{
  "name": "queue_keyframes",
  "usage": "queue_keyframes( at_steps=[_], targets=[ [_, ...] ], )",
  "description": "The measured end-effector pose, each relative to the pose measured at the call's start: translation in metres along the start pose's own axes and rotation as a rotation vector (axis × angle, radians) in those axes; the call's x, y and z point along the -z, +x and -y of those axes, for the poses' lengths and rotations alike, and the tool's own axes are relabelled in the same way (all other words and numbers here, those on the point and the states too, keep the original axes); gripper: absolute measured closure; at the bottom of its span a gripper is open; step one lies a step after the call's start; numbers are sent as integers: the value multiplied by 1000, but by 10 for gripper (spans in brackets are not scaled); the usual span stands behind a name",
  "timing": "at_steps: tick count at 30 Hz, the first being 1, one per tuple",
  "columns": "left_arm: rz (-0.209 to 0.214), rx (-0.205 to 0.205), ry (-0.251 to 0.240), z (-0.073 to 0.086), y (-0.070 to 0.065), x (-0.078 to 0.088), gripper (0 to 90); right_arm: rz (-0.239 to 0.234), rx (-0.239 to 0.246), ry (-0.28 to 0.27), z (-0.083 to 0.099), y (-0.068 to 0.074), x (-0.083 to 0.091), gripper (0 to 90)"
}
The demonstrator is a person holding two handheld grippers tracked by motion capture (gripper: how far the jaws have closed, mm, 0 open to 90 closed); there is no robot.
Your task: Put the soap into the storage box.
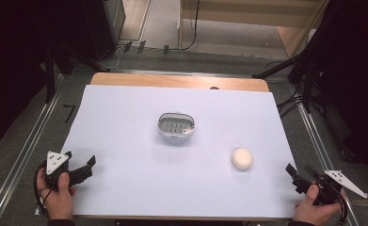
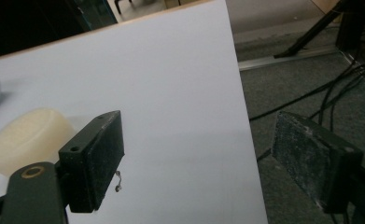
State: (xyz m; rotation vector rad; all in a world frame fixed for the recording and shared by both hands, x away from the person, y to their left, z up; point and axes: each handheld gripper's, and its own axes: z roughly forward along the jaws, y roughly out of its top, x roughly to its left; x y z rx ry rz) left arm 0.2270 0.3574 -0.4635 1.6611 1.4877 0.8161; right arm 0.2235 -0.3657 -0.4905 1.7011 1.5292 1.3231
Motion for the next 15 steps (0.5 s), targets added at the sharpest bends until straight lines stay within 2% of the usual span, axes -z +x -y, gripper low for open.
queue_keyframes(
  at_steps=[2, 3, 4, 8, 12, 14, 15],
  targets=[
    [0, -1, 1, 0, 0, 0, 138, 36, 17, 30, -1, 3, -2, 194],
    [0, -1, 0, 0, 0, 0, 138, 36, 17, 30, -1, 3, -2, 194],
    [-1, -4, 0, 0, 0, 0, 137, 46, 36, 72, -4, 6, -5, 198],
    [0, -6, 1, 0, 0, 0, 138, 36, 85, 143, -11, 12, -10, 197],
    [0, -6, 0, 0, 0, 0, 138, 51, 182, 214, -25, 21, -14, 199],
    [-1, -6, 0, 0, -1, 0, 138, 31, 234, 257, -35, 27, -16, 199],
    [0, -10, 3, 0, -1, 0, 138, 31, 234, 257, -35, 27, -16, 199]
  ],
)
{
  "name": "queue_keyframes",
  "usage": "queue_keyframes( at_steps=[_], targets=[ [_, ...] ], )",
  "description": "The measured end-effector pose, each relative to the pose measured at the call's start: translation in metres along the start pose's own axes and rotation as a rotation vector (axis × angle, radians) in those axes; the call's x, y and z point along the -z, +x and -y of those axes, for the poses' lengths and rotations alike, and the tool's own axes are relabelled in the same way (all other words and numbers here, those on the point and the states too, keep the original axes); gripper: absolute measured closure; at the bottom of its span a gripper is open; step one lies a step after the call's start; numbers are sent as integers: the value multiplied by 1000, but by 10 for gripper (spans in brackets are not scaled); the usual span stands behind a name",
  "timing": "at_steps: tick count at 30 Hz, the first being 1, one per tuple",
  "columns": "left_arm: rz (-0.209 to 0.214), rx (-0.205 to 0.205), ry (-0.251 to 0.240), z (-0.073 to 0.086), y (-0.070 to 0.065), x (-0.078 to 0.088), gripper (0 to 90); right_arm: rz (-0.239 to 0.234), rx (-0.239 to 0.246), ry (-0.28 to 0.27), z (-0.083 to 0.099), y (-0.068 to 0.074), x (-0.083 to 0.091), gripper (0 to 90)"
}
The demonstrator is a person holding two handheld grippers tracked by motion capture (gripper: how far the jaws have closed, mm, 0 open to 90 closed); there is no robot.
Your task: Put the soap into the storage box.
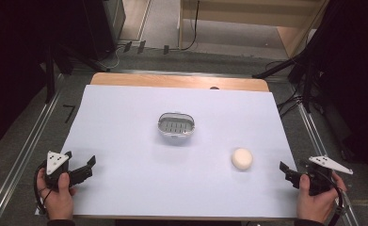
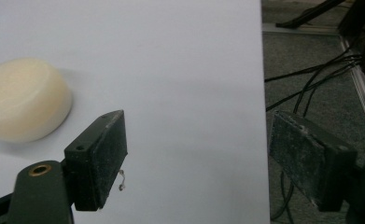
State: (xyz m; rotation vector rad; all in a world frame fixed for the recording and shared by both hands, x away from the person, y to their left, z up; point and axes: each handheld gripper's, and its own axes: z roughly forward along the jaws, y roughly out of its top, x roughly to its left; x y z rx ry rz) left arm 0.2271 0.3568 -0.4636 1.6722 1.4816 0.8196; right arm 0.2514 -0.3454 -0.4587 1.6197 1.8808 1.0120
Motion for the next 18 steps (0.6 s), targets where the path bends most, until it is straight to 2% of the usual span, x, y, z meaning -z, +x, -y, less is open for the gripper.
queue_keyframes(
  at_steps=[1, 3, 6, 8, 10, 13, 14, 16, 18],
  targets=[
    [1, -4, -1, 0, 0, 0, 138, -32, 39, 49, -8, 3, -2, 195],
    [0, -3, -1, 0, 0, 0, 138, -46, 67, 107, -14, 7, -5, 191],
    [-5, -7, 3, 0, -1, 0, 138, -93, 62, 172, -24, 13, -10, 148],
    [-9, -11, 7, 0, -2, -1, 138, -89, 72, 205, -32, 17, -11, 147],
    [-10, -13, 7, 0, -2, -1, 138, -116, 74, 231, -39, 21, -12, 141],
    [-10, -10, 8, 0, -2, -1, 138, -123, 100, 259, -43, 25, -15, 139],
    [-10, -8, 6, 0, -2, -1, 138, -150, 107, 297, -46, 27, -19, 141],
    [-10, -20, 10, 0, -2, -1, 138, -183, 117, 331, -46, 31, -22, 143],
    [-10, -22, 11, 0, -3, -1, 138, -194, 148, 377, -47, 36, -27, 141]
  ],
)
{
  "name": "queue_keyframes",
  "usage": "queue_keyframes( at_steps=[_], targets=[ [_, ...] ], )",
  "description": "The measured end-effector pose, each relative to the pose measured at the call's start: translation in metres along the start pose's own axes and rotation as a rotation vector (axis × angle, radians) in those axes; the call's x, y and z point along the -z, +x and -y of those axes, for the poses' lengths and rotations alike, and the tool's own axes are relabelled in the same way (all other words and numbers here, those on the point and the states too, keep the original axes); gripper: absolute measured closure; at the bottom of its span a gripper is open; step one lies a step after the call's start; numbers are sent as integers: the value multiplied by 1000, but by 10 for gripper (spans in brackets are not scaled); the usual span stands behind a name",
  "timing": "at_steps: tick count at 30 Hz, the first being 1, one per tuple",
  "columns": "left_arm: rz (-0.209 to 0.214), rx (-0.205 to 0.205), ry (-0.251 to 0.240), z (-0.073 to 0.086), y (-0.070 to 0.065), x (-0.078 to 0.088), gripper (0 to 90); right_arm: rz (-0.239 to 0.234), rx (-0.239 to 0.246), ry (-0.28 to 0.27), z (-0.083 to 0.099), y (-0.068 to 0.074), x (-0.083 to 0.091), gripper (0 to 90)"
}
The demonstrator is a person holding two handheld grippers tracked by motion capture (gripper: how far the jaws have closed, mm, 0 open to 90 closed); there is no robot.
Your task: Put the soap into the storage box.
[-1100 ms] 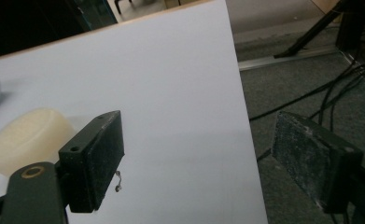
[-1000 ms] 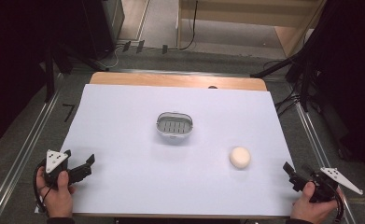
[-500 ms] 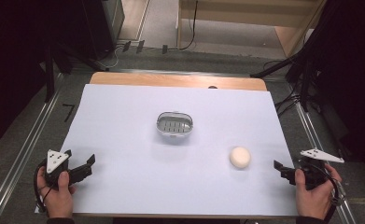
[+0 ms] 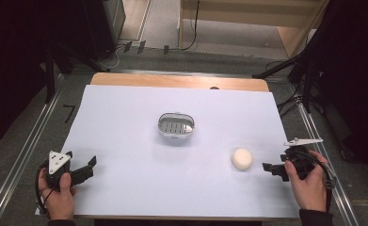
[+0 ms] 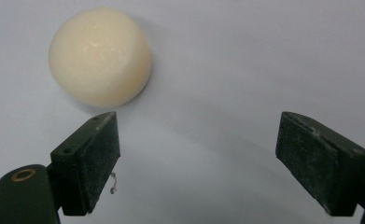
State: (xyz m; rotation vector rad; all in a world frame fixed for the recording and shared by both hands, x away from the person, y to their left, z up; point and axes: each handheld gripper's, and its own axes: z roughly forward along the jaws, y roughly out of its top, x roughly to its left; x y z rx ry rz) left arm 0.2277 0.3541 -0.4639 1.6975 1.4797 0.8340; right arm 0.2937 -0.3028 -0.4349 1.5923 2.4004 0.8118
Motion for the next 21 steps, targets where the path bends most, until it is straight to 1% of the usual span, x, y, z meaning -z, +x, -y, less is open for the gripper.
queue_keyframes(
  at_steps=[1, 2, 5, 6, 9, 10, 11, 13, 15, 17, 19, 21],
  targets=[
    [0, 0, 0, 0, 0, 0, 138, 0, 0, 0, 0, 0, 0, 141],
    [2, -3, 2, 0, 0, 0, 138, -5, 24, 32, -4, 5, -2, 136],
    [6, -3, -1, 0, 0, 0, 139, -16, 75, 45, -11, 13, -4, 129],
    [8, -1, -5, 0, 0, 0, 139, -12, 84, 49, -14, 15, -4, 129],
    [13, 0, -6, 0, 0, 0, 140, -5, 90, 58, -18, 18, -6, 130],
    [16, 0, 0, 0, 0, 0, 141, -14, 100, 64, -22, 21, -9, 130],
    [16, 0, 0, 0, 0, 0, 141, -14, 100, 64, -22, 21, -9, 130],
    [13, -7, 11, 0, 0, -1, 141, -16, 101, 81, -25, 24, -14, 134],
    [15, -12, 14, 0, -1, -1, 141, -24, 114, 96, -27, 27, -17, 136],
    [15, -12, 14, 0, -1, -1, 141, -35, 109, 113, -28, 29, -19, 139],
    [16, -13, 15, 0, -1, -1, 141, -45, 114, 116, -30, 31, -19, 139],
    [17, -13, 15, 0, -1, -2, 141, -44, 111, 121, -31, 33, -19, 139]
  ],
)
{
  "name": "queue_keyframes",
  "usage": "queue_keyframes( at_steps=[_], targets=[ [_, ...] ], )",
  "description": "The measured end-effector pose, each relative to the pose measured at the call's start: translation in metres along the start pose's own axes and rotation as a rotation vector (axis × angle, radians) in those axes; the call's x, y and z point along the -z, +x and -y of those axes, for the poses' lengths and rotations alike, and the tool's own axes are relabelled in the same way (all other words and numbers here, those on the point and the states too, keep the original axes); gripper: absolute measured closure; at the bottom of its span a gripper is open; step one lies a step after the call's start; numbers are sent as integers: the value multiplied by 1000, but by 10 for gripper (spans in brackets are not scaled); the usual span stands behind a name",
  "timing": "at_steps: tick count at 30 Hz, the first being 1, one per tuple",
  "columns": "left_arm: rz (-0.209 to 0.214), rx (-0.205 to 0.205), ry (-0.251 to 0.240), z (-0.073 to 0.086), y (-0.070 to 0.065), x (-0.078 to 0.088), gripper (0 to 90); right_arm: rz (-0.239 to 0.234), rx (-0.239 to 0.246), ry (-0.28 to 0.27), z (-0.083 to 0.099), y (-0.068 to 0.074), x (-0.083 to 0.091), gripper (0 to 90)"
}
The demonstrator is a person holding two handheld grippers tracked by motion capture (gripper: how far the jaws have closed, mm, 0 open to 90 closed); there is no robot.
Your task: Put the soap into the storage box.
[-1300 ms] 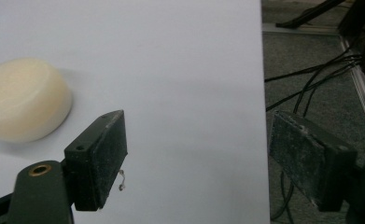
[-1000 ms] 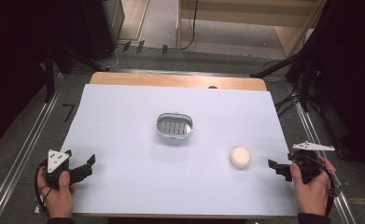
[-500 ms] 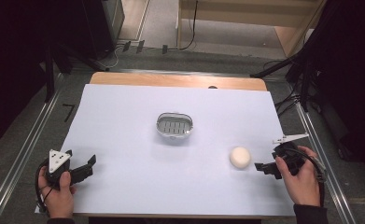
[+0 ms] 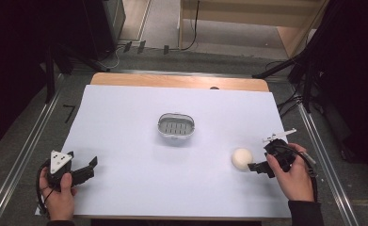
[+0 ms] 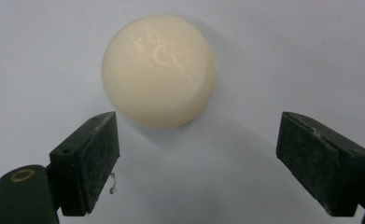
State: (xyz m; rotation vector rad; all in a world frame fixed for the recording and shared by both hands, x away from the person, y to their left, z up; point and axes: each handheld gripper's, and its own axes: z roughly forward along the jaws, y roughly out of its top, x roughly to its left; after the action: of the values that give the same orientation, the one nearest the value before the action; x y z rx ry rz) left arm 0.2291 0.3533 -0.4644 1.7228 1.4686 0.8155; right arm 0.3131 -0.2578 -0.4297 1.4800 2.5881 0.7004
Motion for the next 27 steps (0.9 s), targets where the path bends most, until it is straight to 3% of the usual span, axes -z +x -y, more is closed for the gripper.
queue_keyframes(
  at_steps=[18, 27],
  targets=[
    [0, -1, 6, 0, 0, 0, 141, -24, 18, 46, -17, 14, -19, 142],
    [1, 2, 5, 0, 1, -1, 141, -18, -1, 55, -20, 13, -26, 141]
  ],
)
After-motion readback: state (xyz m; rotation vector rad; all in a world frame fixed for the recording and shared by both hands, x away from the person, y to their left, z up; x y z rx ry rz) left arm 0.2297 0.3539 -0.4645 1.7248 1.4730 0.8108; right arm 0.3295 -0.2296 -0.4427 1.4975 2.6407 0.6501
